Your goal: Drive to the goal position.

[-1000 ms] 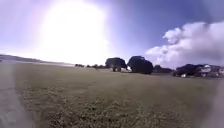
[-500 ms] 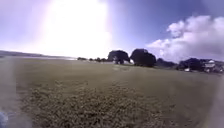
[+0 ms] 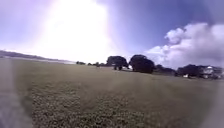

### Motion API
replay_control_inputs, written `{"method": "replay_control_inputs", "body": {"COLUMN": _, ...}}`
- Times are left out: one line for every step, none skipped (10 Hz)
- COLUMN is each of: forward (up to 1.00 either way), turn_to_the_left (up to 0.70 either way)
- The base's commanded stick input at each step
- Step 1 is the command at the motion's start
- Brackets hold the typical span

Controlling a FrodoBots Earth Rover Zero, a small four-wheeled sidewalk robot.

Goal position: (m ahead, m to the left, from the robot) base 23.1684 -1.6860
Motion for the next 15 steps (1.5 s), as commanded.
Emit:
{"method": "replay_control_inputs", "body": {"forward": 0.70, "turn_to_the_left": 0.00}}
{"method": "replay_control_inputs", "body": {"forward": 0.70, "turn_to_the_left": 0.00}}
{"method": "replay_control_inputs", "body": {"forward": 0.70, "turn_to_the_left": 0.00}}
{"method": "replay_control_inputs", "body": {"forward": 0.70, "turn_to_the_left": 0.00}}
{"method": "replay_control_inputs", "body": {"forward": 0.70, "turn_to_the_left": 0.00}}
{"method": "replay_control_inputs", "body": {"forward": 0.70, "turn_to_the_left": 0.00}}
{"method": "replay_control_inputs", "body": {"forward": 0.70, "turn_to_the_left": 0.00}}
{"method": "replay_control_inputs", "body": {"forward": 0.70, "turn_to_the_left": 0.00}}
{"method": "replay_control_inputs", "body": {"forward": 0.70, "turn_to_the_left": 0.00}}
{"method": "replay_control_inputs", "body": {"forward": 0.70, "turn_to_the_left": 0.00}}
{"method": "replay_control_inputs", "body": {"forward": 0.70, "turn_to_the_left": 0.00}}
{"method": "replay_control_inputs", "body": {"forward": 0.70, "turn_to_the_left": 0.00}}
{"method": "replay_control_inputs", "body": {"forward": 0.70, "turn_to_the_left": 0.00}}
{"method": "replay_control_inputs", "body": {"forward": 0.70, "turn_to_the_left": 0.00}}
{"method": "replay_control_inputs", "body": {"forward": 0.70, "turn_to_the_left": 0.00}}
